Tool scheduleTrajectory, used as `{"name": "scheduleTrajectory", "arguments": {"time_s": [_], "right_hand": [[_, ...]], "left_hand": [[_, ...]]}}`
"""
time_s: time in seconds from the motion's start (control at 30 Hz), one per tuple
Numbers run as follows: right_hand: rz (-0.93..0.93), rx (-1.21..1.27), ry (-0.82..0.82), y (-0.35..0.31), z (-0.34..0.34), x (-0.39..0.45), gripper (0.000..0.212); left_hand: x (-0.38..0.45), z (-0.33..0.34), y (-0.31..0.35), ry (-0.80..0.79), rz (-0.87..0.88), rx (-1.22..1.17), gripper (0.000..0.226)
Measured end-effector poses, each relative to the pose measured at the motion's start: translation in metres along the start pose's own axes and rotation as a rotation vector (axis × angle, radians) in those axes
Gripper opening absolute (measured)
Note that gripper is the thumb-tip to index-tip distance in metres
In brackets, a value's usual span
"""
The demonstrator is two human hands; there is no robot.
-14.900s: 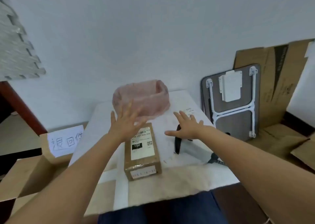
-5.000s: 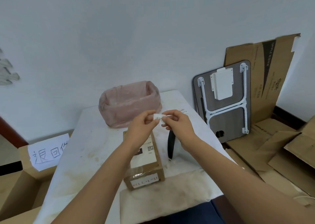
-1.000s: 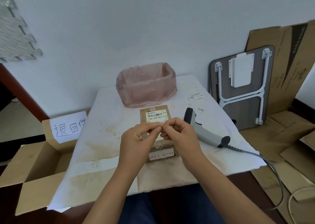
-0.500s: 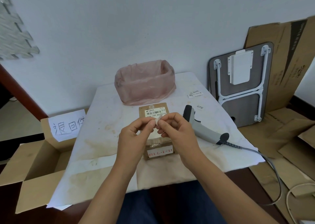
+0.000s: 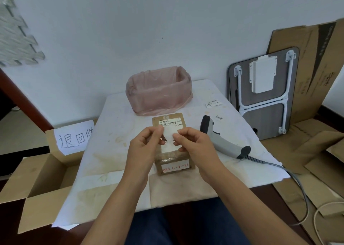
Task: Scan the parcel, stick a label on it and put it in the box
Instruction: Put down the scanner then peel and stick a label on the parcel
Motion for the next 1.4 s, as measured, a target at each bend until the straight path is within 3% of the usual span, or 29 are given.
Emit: {"name": "scheduleTrajectory", "arguments": {"time_s": [0.17, 0.5, 0.63, 0.73, 1.4], "right_hand": [[0.024, 0.034, -0.027, 0.002, 0.001, 0.0, 0.017], [0.029, 0.03, -0.071, 0.001, 0.004, 0.001, 0.014], [0.015, 0.025, -0.034, 0.001, 0.001, 0.001, 0.012], [0.002, 0.028, -0.025, -0.001, 0.0, 0.0, 0.012], [0.011, 0.084, -0.067, -0.004, 0.005, -0.005, 0.017]], "left_hand": [[0.005, -0.006, 0.004, 0.031, 0.024, 0.005, 0.01], [0.008, -0.008, 0.015, 0.016, 0.097, 0.144, 0.007], [-0.003, -0.011, 0.039, 0.129, 0.441, 0.536, 0.018], [-0.014, 0.001, 0.047, 0.068, 0.581, 0.655, 0.009], [-0.016, 0.0, 0.04, 0.017, 0.571, 0.571, 0.013]]}}
Point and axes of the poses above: each hand's wrist, its own x-axis towards the middle knuckle, its own z-axis out of the palm, y = z × x, the point moved 9 cm from there along x, towards the middle knuckle, and after that the axes turned 4 degrees about y, right-handed, at the moved point
